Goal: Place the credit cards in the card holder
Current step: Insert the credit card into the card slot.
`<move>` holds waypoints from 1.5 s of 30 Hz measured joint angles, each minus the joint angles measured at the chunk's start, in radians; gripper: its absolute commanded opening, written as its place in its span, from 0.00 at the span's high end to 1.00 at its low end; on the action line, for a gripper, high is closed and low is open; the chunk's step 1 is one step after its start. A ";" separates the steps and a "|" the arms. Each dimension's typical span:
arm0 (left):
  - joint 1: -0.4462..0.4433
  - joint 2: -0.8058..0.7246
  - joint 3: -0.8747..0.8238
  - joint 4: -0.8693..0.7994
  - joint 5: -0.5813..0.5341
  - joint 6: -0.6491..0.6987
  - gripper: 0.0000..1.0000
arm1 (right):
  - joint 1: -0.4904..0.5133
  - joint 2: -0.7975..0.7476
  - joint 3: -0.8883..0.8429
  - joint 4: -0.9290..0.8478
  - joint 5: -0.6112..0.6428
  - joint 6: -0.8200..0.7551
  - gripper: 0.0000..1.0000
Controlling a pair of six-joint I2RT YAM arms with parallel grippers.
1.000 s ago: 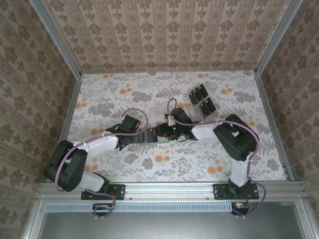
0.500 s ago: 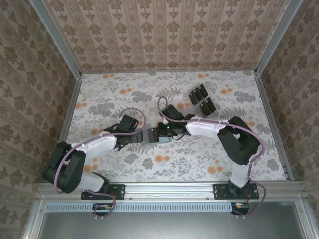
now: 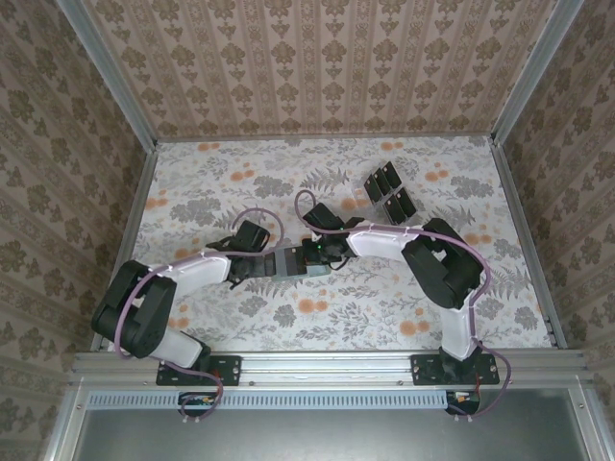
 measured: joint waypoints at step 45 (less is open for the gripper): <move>0.002 0.013 0.021 -0.022 0.011 0.000 0.00 | 0.018 0.026 0.062 0.026 -0.061 0.034 0.71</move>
